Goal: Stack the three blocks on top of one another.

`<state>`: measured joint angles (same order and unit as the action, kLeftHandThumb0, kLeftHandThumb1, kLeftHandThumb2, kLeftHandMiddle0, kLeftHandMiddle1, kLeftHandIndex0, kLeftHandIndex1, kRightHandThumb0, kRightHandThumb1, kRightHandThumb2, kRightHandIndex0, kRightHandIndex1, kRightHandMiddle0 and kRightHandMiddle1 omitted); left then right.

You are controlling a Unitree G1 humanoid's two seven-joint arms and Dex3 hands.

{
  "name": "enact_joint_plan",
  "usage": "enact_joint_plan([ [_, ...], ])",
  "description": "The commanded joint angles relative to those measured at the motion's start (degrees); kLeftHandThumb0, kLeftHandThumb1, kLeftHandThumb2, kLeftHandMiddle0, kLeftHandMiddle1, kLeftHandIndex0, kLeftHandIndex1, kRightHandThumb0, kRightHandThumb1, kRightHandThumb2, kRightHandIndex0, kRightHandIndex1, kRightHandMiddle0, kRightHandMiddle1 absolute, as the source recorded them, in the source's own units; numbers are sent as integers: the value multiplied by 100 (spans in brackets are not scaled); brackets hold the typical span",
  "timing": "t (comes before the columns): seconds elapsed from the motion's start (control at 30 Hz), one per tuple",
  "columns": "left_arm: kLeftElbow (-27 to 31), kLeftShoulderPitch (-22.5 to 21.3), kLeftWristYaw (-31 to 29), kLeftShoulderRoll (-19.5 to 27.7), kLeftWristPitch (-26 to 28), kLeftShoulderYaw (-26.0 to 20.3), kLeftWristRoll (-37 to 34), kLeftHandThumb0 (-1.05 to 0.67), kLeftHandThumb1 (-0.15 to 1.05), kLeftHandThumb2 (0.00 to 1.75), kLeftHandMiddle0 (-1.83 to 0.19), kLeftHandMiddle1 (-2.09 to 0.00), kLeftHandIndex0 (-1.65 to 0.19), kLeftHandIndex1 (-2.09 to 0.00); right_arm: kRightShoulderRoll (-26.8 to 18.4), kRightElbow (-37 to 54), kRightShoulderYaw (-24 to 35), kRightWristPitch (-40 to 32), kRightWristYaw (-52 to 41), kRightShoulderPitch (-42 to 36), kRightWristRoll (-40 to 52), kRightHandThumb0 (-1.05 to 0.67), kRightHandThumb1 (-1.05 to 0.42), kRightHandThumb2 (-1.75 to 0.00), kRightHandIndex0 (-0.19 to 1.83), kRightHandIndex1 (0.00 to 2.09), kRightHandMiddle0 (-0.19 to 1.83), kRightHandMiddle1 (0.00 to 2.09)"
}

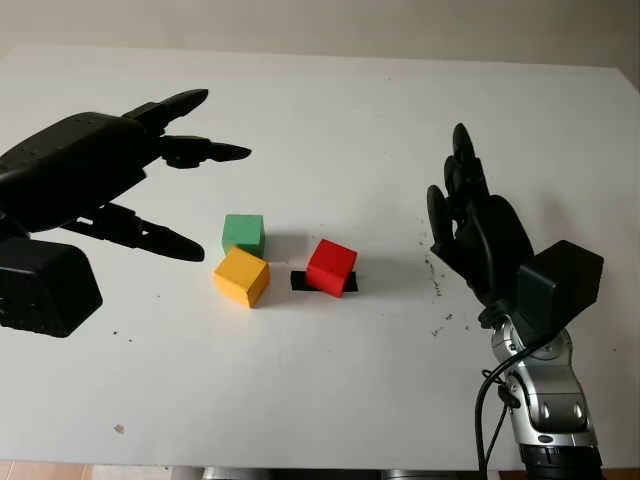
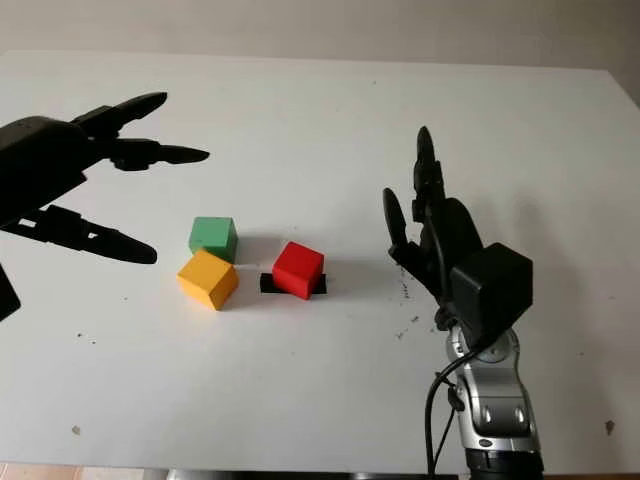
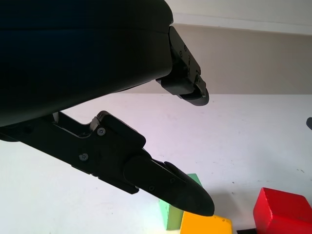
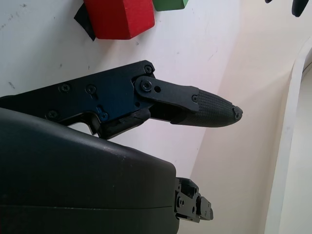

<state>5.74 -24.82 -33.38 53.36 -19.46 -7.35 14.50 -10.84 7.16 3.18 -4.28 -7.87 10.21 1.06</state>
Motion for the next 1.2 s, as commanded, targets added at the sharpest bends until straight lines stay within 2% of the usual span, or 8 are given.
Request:
enact_joint_plan([
  [0.0, 65, -201, -106, 109, -26, 165, 83, -74, 82, 5, 3, -5, -48, -7, 8, 123, 35, -20, 11, 26, 39, -66, -105, -62, -19, 1, -19, 5],
  [0.3, -4, -374, -70, 71, -209, 237, 162, -73, 83, 6, 5, -5, -44, -4, -18, 52, 33, 11, 17, 49, 0, -67, -105, -62, -19, 2, -17, 6],
  [0.47, -128, -524, 7, 123, -572, 300, 338, -73, 83, 6, 5, -5, -41, -4, -15, 32, 36, 1, 1, 70, 17, -67, -105, -62, -19, 2, -18, 5],
  [0.7, -206, -739, -192, 230, -942, 484, 440, -67, 81, 5, 6, -5, -40, -4, 18, -2, 16, 16, 20, 105, 19, -66, -105, -62, -19, 3, -17, 6],
  [1.17, -428, -658, -192, 138, -1321, 822, 621, -73, 82, 6, 5, -5, -51, -8, -7, 22, 8, 57, 29, 31, -52, -67, -105, -61, -19, 2, -17, 6],
])
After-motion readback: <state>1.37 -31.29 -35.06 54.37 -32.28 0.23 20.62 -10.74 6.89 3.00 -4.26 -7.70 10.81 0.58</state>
